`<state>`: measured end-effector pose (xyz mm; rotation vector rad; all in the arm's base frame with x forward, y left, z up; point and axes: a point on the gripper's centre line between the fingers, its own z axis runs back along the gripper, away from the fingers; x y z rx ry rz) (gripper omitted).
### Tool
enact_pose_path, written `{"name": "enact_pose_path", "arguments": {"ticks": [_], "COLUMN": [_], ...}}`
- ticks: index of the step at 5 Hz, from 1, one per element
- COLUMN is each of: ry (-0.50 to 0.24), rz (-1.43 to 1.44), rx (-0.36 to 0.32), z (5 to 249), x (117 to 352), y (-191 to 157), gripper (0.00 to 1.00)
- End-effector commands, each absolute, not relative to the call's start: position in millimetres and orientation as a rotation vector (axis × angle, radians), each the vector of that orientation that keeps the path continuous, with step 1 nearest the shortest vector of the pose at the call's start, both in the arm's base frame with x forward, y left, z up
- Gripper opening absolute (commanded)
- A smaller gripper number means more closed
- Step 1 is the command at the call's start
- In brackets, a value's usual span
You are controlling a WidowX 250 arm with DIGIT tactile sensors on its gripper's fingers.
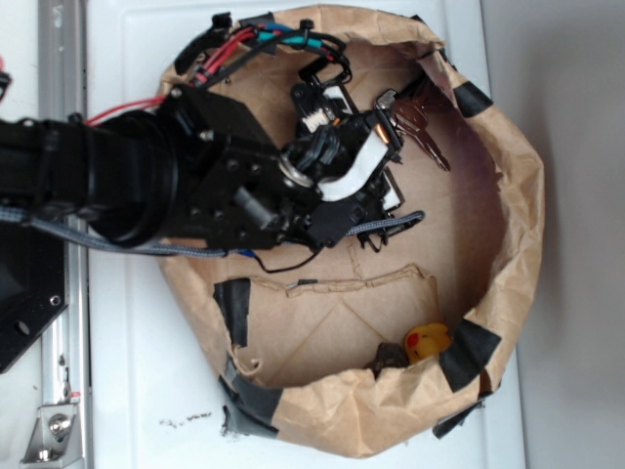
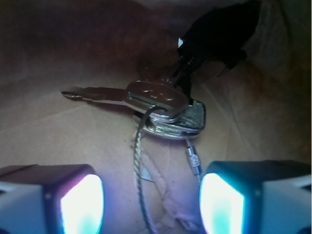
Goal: Grab the silver keys.
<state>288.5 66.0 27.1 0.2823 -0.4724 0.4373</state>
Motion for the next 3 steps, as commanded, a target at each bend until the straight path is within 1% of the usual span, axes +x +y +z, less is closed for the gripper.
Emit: {"name": "enact_pose_path", "arguments": {"ticks": [1,3], "ry": [-0.487,-0.468], "rz": [0.432,0.439], "rx": [0.272,0.268], "z": [38.9,44.0], "x": [295.9,296.5], "y": [63.9,65.8], "gripper": [0.00,0.00]}}
